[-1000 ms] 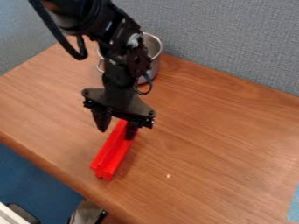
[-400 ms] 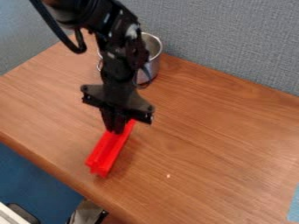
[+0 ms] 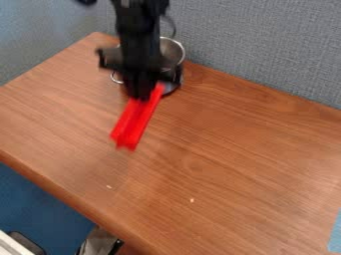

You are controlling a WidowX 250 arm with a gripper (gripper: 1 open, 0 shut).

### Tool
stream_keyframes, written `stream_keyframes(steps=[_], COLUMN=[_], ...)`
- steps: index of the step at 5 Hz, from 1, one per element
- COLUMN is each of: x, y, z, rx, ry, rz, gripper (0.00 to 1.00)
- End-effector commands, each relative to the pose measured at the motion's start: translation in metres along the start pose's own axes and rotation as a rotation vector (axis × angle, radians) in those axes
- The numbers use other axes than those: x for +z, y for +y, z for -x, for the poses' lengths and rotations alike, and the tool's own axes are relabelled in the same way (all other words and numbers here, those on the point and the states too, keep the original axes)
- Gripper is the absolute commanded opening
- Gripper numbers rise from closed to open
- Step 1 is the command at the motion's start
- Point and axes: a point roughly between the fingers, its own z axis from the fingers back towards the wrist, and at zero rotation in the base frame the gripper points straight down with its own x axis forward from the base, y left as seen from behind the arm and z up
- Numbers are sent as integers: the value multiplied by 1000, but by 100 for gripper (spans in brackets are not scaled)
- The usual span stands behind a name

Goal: Put the red object in the metal pot

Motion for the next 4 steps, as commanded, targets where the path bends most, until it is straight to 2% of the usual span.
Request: stream_keyframes(steps=[1, 2, 4], x=[24, 25, 0], y=[5, 6, 13], z=[-35, -59, -76], rx=[28, 21, 54], ry=[-66, -73, -45], rz=[32, 39, 7], gripper=[0, 0, 0])
